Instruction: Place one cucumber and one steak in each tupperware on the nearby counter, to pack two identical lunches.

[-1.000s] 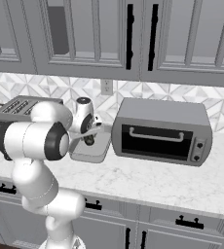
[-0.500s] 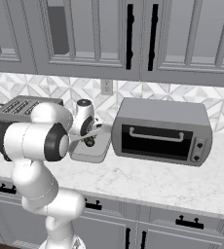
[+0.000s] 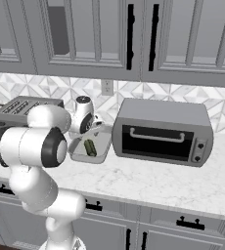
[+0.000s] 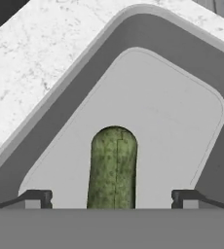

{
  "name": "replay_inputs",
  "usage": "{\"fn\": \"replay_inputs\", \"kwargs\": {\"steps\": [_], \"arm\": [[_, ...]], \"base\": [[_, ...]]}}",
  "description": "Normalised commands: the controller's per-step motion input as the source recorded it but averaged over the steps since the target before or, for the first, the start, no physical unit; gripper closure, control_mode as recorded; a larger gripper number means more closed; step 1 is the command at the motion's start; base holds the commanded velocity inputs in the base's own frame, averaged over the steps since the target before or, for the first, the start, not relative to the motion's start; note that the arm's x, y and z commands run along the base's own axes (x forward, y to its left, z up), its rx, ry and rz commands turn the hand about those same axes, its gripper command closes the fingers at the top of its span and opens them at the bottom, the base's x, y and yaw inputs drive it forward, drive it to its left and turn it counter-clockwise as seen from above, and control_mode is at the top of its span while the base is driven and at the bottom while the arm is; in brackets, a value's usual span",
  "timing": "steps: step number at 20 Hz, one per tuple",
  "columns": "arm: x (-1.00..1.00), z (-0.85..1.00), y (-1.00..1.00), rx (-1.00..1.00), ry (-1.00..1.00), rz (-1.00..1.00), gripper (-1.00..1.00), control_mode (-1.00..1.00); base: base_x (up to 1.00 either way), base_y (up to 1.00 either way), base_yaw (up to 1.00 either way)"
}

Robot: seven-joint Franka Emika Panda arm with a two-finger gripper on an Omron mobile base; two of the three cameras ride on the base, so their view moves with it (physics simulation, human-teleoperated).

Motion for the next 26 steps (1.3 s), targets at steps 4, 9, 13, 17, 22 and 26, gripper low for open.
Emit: {"fn": "replay_inputs", "kwargs": {"steps": [4,9,13,17,22,26], "arm": [[-0.7,0.28,0.0,0.02,0.02,-0.05,-1.0,-1.0],[-0.78,0.0,0.0,0.0,0.16,-0.14,-1.0,-1.0],[-0.62,0.03,0.0,0.0,0.13,-0.22,-1.0,-1.0],[-0.8,0.4,-0.05,0.02,0.07,-0.29,-1.0,-1.0],[-1.0,0.32,-0.39,0.07,0.0,-0.17,-1.0,-1.0],[-0.99,0.22,-0.11,0.02,-0.04,-0.1,-1.0,-1.0]], "base": [[0.0,0.0,0.0],[0.0,0.0,0.0],[0.0,0.0,0.0],[0.0,0.0,0.0],[0.0,0.0,0.0],[0.0,0.0,0.0]]}}
